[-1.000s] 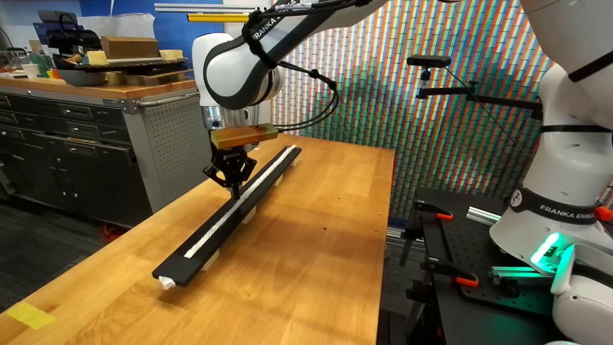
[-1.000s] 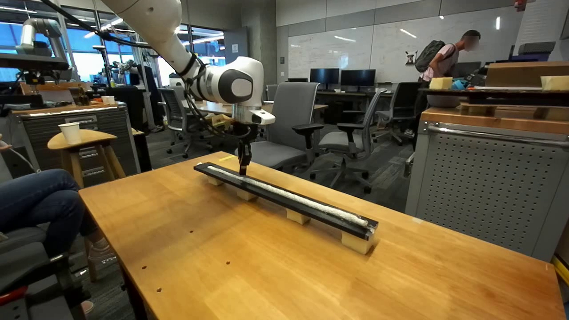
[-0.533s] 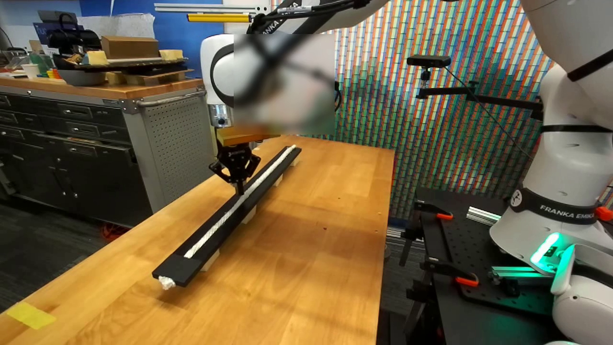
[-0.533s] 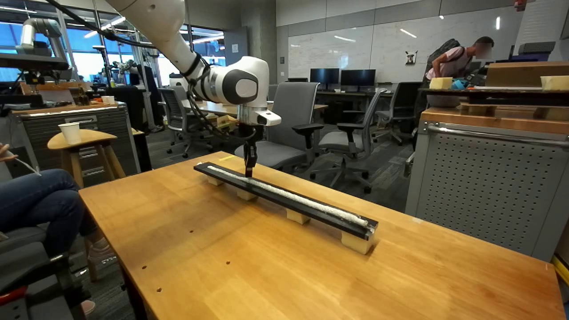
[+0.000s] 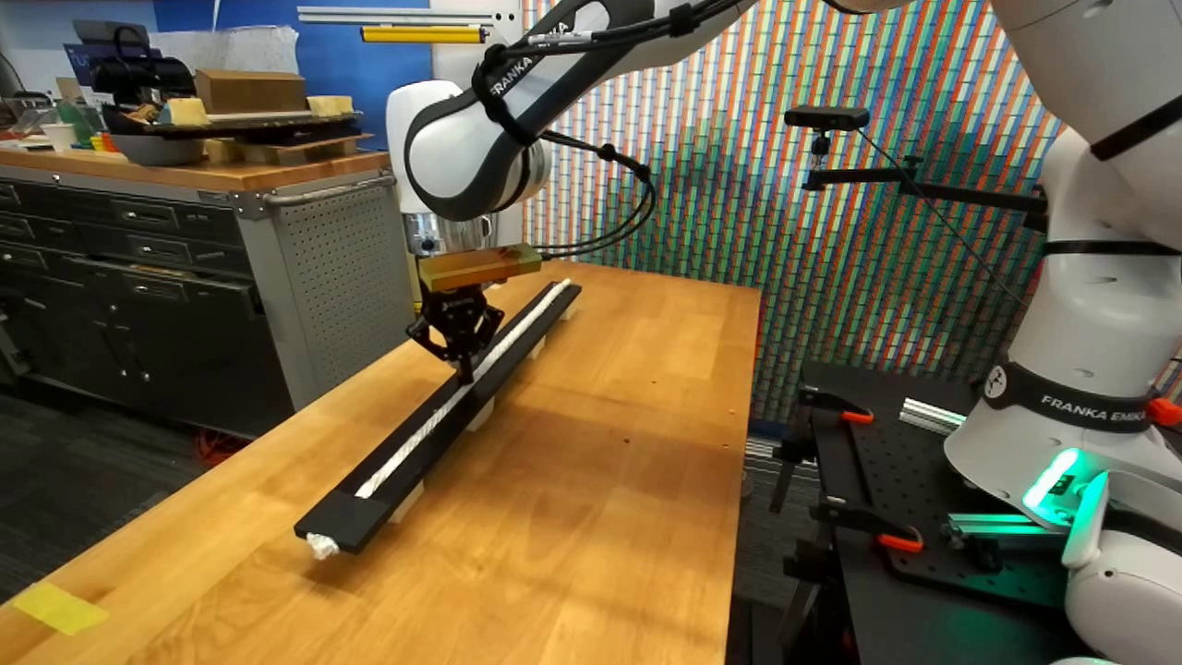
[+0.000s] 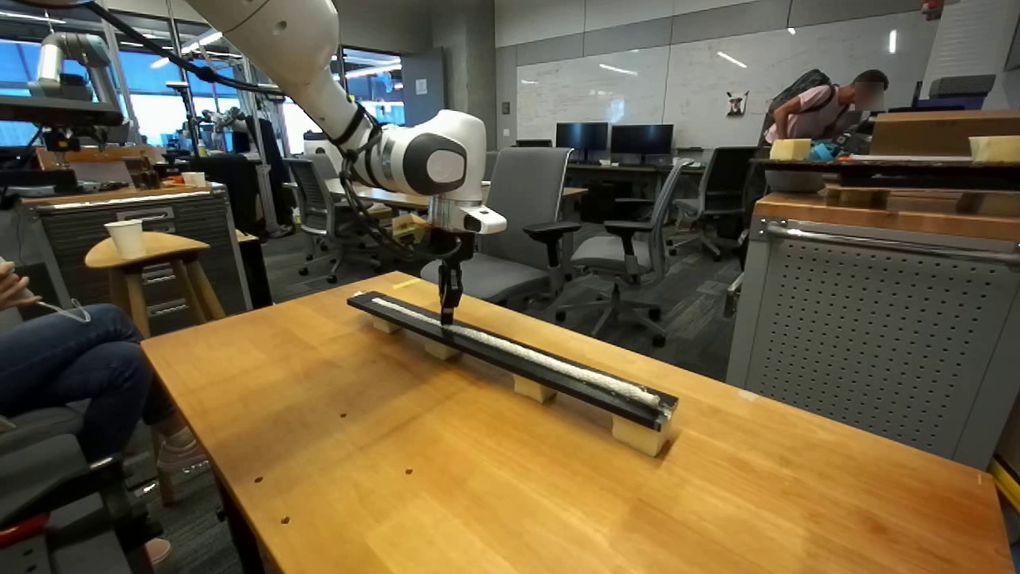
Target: Lay the white object along the black object and press down on it
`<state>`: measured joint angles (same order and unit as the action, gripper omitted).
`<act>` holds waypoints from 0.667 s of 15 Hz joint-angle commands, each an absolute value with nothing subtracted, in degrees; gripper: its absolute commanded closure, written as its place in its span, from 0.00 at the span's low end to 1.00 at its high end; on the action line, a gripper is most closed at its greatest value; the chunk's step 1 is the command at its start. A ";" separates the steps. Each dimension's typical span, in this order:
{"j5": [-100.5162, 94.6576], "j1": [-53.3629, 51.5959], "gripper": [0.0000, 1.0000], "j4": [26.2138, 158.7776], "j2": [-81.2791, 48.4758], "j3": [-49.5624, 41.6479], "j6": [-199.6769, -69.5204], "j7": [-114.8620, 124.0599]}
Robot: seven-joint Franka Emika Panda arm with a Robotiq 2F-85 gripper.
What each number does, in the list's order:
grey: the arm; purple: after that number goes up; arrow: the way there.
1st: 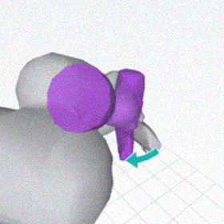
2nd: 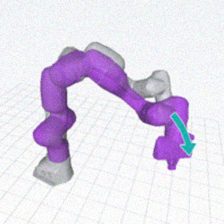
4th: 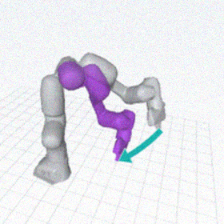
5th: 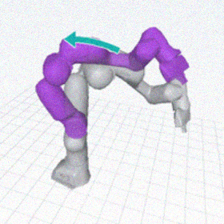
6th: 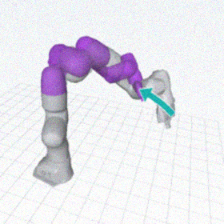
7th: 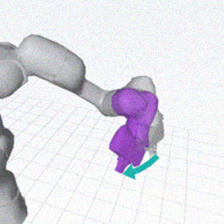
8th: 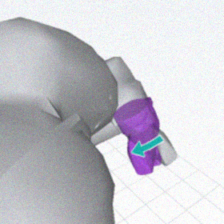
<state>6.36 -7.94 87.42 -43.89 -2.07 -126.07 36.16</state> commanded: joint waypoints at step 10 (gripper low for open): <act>8.37 -7.57 1.00 86.16 -43.91 -2.07 -123.92 37.09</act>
<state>7.21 -7.67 86.21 -44.51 -2.07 -124.95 36.42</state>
